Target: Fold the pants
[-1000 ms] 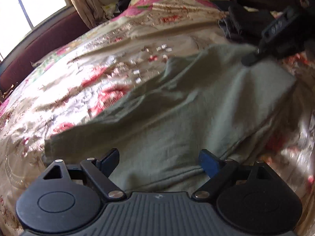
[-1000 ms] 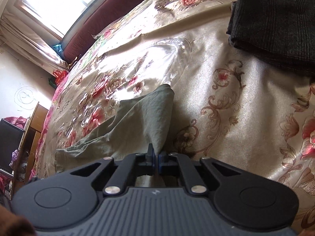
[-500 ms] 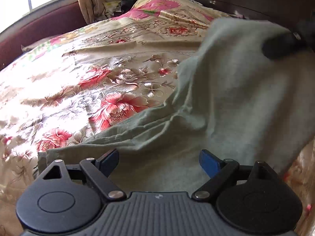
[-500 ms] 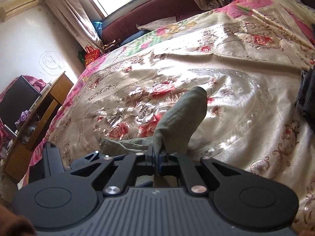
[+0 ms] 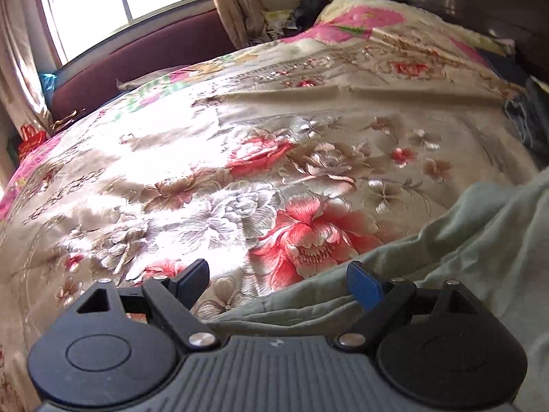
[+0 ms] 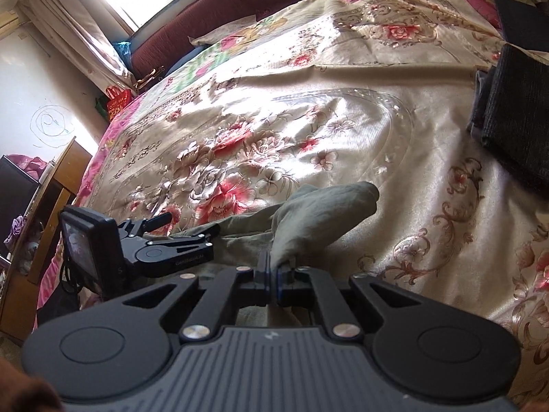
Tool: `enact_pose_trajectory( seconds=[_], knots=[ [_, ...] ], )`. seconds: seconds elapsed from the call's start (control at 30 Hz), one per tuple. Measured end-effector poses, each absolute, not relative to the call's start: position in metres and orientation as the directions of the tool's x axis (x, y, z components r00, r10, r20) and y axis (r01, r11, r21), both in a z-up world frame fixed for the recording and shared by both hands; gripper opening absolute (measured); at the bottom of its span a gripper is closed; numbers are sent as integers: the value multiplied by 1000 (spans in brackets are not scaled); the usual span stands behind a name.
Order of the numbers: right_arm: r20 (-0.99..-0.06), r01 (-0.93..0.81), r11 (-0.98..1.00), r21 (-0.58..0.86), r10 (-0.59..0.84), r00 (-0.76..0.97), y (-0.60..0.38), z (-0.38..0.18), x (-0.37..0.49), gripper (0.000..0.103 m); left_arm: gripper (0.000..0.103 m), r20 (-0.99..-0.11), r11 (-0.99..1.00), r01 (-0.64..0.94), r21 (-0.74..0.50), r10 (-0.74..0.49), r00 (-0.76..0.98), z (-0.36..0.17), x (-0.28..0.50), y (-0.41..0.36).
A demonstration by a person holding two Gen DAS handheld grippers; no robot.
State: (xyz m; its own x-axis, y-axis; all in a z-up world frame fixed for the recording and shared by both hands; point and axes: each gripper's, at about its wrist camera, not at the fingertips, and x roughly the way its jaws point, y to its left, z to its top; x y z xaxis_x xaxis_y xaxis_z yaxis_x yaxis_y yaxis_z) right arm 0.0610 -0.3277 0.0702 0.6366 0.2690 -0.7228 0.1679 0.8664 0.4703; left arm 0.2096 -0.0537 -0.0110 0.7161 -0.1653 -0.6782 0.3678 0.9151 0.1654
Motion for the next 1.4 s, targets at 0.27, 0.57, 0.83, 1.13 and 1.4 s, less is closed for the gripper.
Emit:
enact_pose_trajectory(
  seconds=[0.27,0.57,0.83,1.13,1.4],
  knots=[
    [-709,92,893,441,283,646,-286,81,84,5,101,-623,956,277,96,-159,766,10,141,24],
    [-741,-100,939,328,322,589,-160,74,122,6,101,-627,960,245,133,-110,771,-11,90,64],
    [-823,-315,942,114,267,501,-56,51,137,7,101,-636,948,297,110,-163,754,-22,73,67],
    [-839,-283,949,136,262,477,-40,32,149,6,101,-627,943,323,75,-207,751,-21,66,71],
    [-787,-215,920,327,391,477,-43,37,159,11,101,-639,935,347,76,-221,737,-21,57,74]
  ],
)
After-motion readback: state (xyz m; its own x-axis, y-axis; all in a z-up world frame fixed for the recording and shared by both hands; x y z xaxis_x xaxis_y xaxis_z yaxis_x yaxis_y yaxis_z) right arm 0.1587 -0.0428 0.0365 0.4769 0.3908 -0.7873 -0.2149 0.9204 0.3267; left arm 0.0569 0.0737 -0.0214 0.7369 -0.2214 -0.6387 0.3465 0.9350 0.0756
